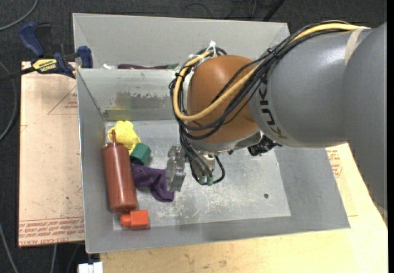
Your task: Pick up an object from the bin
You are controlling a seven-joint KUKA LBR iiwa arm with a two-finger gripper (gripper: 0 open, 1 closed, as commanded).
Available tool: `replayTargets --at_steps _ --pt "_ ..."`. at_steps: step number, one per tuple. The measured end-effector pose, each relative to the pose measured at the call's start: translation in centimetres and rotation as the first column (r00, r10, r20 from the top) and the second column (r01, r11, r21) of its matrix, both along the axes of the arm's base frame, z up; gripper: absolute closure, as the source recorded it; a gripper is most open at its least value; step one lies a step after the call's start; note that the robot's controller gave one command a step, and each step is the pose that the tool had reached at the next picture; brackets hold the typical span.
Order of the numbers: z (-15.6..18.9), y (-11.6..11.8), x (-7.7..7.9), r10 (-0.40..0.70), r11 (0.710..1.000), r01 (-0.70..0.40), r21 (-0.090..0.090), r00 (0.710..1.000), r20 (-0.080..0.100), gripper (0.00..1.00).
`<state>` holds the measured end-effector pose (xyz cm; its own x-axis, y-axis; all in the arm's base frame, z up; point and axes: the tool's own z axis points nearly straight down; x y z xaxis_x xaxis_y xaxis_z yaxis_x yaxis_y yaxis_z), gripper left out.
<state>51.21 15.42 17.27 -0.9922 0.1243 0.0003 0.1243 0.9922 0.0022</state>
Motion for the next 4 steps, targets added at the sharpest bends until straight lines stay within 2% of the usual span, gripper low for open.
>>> replayTargets --at_steps 1,2,3,4 --pt "0.0 0.0 0.0 0.000 1.000 0.000 0.000 1.000 0.000 1.00" --pt "-2.1 -2.8 -0.4 -0.008 1.000 0.008 0.003 1.000 0.003 1.00" --pt "-4.3 -7.6 -0.4 -0.009 1.000 0.009 0.000 1.000 0.001 0.00" --pt "-4.1 -7.1 -0.4 -0.004 1.000 0.004 0.001 1.000 0.001 0.00"
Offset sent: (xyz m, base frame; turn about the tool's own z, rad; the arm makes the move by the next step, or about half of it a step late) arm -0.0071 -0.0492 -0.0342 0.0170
